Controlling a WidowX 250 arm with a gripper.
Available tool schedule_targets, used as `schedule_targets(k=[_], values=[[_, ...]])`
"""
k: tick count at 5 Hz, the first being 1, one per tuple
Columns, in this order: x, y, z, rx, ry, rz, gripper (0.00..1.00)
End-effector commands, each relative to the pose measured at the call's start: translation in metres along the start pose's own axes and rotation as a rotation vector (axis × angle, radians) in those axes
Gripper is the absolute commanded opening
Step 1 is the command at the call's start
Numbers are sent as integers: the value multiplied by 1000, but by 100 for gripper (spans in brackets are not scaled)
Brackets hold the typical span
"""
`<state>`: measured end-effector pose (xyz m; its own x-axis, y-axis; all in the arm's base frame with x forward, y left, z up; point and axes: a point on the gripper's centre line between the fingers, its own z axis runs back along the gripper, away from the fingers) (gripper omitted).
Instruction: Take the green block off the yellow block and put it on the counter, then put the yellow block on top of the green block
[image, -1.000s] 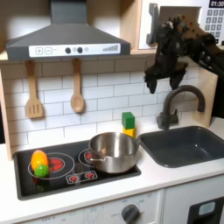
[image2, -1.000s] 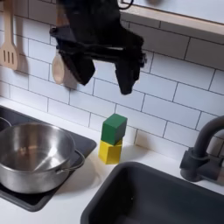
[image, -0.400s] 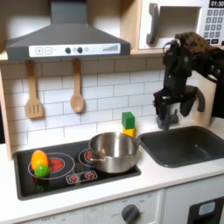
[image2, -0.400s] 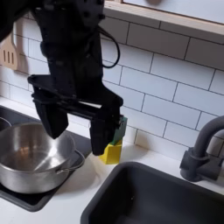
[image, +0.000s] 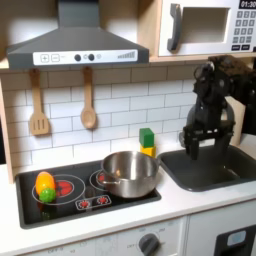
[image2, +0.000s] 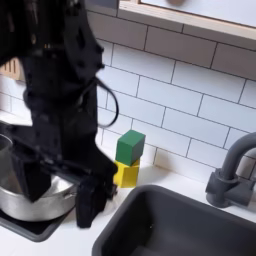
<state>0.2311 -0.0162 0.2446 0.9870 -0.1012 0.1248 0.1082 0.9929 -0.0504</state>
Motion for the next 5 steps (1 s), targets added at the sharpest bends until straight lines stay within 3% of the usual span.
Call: schedule_targets(k=[1, 2, 4, 5], values=[[-25, -4, -22, -9, 76, -21, 100], [-34, -5, -26, -8, 87, -26, 100], [-39, -4, -16, 29, 61, -7, 100], [-41, -5, -20, 27, 79, -14, 100]])
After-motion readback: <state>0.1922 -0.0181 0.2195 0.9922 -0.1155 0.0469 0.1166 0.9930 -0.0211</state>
